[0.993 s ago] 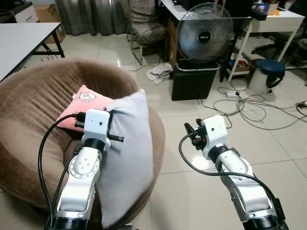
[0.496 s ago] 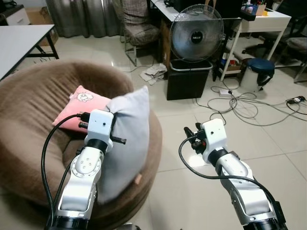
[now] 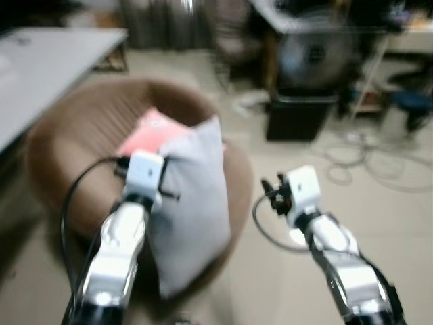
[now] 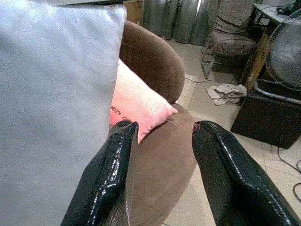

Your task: Move the pillow to the sofa from floor

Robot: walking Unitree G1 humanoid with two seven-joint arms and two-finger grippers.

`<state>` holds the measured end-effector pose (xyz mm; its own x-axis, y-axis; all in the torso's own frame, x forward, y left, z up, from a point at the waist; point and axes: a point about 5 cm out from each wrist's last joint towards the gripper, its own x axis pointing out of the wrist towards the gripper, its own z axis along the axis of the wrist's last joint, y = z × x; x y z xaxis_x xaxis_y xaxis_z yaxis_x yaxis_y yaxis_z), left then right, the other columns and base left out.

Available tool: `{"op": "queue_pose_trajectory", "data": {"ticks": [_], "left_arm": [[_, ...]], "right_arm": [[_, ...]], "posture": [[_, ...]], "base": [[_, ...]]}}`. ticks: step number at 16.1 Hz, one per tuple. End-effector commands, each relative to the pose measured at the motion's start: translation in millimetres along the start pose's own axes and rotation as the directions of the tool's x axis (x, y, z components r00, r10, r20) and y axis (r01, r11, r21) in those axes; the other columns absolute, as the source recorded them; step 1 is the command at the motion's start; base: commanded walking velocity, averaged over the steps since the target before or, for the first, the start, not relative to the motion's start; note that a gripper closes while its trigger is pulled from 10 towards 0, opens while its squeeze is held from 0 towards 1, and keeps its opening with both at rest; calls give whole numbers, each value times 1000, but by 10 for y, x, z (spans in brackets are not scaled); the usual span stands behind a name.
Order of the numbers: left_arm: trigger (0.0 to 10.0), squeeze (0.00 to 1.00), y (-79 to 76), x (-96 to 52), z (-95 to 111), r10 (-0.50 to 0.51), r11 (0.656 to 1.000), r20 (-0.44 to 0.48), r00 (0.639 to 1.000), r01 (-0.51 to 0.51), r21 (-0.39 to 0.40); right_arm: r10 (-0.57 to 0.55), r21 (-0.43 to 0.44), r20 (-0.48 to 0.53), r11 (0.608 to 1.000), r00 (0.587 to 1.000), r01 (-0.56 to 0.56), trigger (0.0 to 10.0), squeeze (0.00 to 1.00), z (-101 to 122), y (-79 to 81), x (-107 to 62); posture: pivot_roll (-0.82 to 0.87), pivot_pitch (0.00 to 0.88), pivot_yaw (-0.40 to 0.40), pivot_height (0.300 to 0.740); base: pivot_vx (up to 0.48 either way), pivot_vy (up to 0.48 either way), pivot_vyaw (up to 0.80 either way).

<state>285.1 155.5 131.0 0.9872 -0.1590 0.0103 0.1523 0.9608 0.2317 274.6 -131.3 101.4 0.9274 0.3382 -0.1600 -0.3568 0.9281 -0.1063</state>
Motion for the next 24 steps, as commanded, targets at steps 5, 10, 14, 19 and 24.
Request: {"op": "queue_pose_trajectory", "data": {"ticks": [5,10,14,19,24], "left_arm": [[10000,0,24,57,176,-7,1000,80,997,5,15],[10000,0,-10,83,189,-25,1000,88,996,24,8],[10000,0,-33,98,202,-39,999,97,995,39,1],[10000,0,-14,117,197,-23,1000,89,996,23,5],[10000,0,-19,202,191,-29,999,86,996,31,-20]], "right_arm": [[-23,1,11,1000,1000,23,10000,0,20,-27,-3],[-78,32,15,996,997,78,10000,0,20,-106,-16],[-97,64,14,993,995,96,10000,0,17,-119,-28],[-89,43,10,995,996,89,10000,0,12,-104,-21],[-55,42,5,998,998,55,10000,0,12,-67,-9]], "posture": [[29,0,57,740],[16,0,66,740],[11,0,70,740],[8,0,73,740],[15,0,63,740]], "base": [[307,0,800],[308,0,0],[308,0,-172],[299,0,-320],[0,0,0]]}}
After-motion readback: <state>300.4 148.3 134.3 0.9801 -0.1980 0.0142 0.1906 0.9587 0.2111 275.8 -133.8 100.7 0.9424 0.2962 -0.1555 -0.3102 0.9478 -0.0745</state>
